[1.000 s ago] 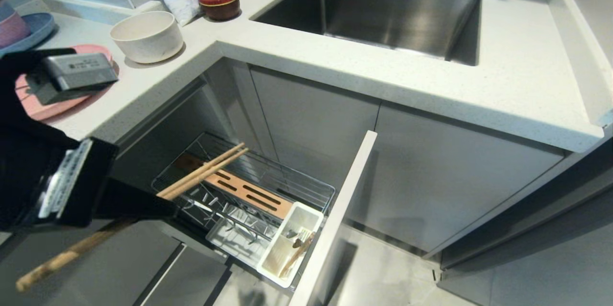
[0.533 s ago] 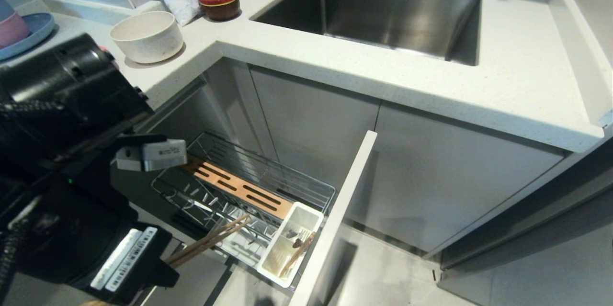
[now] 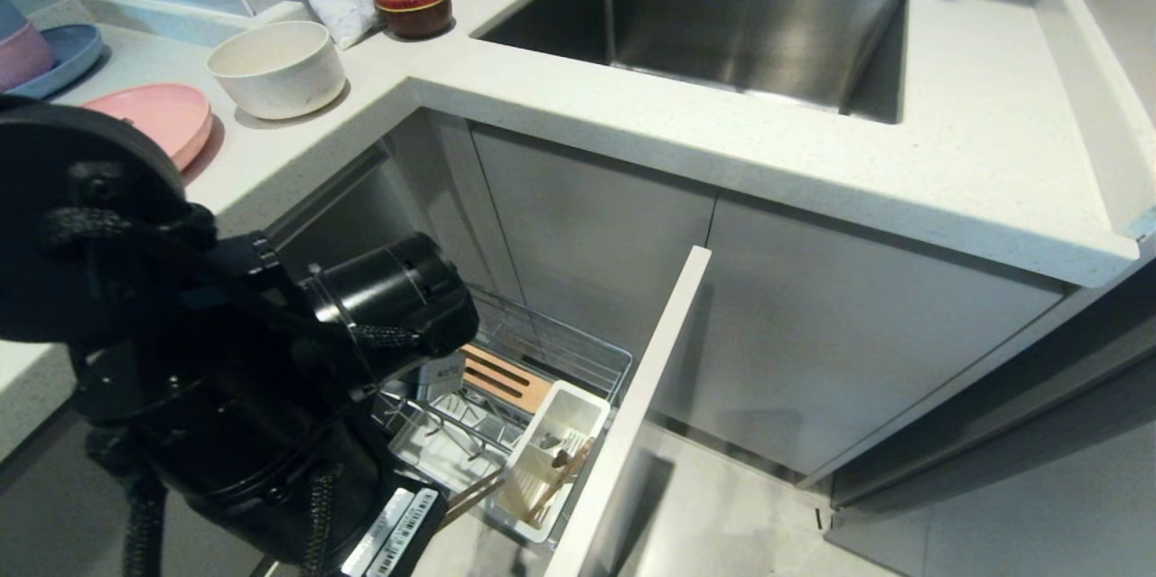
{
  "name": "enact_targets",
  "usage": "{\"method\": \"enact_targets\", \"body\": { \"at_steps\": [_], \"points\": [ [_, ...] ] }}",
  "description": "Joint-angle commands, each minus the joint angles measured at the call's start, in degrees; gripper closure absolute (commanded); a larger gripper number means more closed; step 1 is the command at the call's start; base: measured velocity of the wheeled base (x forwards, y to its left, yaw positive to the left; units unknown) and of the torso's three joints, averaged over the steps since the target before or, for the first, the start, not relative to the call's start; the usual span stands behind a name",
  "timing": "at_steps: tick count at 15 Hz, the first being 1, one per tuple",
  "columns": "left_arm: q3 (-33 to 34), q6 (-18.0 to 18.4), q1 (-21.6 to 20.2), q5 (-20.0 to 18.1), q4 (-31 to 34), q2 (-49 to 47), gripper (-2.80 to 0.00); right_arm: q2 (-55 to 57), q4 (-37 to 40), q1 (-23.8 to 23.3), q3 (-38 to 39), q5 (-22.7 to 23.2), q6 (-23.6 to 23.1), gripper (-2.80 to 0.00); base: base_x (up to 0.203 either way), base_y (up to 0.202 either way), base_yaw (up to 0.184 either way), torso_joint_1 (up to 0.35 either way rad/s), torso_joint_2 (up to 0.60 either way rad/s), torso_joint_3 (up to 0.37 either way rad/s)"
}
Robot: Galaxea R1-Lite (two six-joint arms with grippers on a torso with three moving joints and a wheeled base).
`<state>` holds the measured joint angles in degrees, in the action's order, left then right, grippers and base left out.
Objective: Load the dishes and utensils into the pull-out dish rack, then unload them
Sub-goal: Pick up the chopsticks and place it in the cupboard
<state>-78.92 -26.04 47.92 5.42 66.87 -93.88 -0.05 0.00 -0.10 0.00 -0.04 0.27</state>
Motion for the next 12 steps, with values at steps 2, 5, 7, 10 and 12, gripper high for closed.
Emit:
{"method": "enact_targets", "body": {
  "at_steps": [2,5,7,10,12],
  "points": [
    [1.2,-0.2,0.0,-1.3,-0.6,-6.0,0.00,-0.2,0.0,0.0,0.1,0.0,0.0,0.00,0.000,0.000,0.000,0.000,0.00,0.000],
    [1.5,-0.3,-0.2,-1.6,-2.7,-9.2,0.00,-0.2,0.0,0.0,0.1,0.0,0.0,0.00,0.000,0.000,0.000,0.000,0.00,0.000],
    [1.6,-0.5,-0.9,-1.6,-4.4,-11.2,0.00,-0.2,0.0,0.0,0.1,0.0,0.0,0.00,0.000,0.000,0.000,0.000,0.00,0.000],
    [1.7,-1.6,-2.9,-1.7,-9.0,-13.7,0.00,-0.2,0.0,0.0,0.1,0.0,0.0,0.00,0.000,0.000,0.000,0.000,0.00,0.000],
    [1.6,-1.8,-3.9,-1.7,-10.5,-15.5,0.00,-0.2,0.0,0.0,0.1,0.0,0.0,0.00,0.000,0.000,0.000,0.000,0.00,0.000]
  ]
}}
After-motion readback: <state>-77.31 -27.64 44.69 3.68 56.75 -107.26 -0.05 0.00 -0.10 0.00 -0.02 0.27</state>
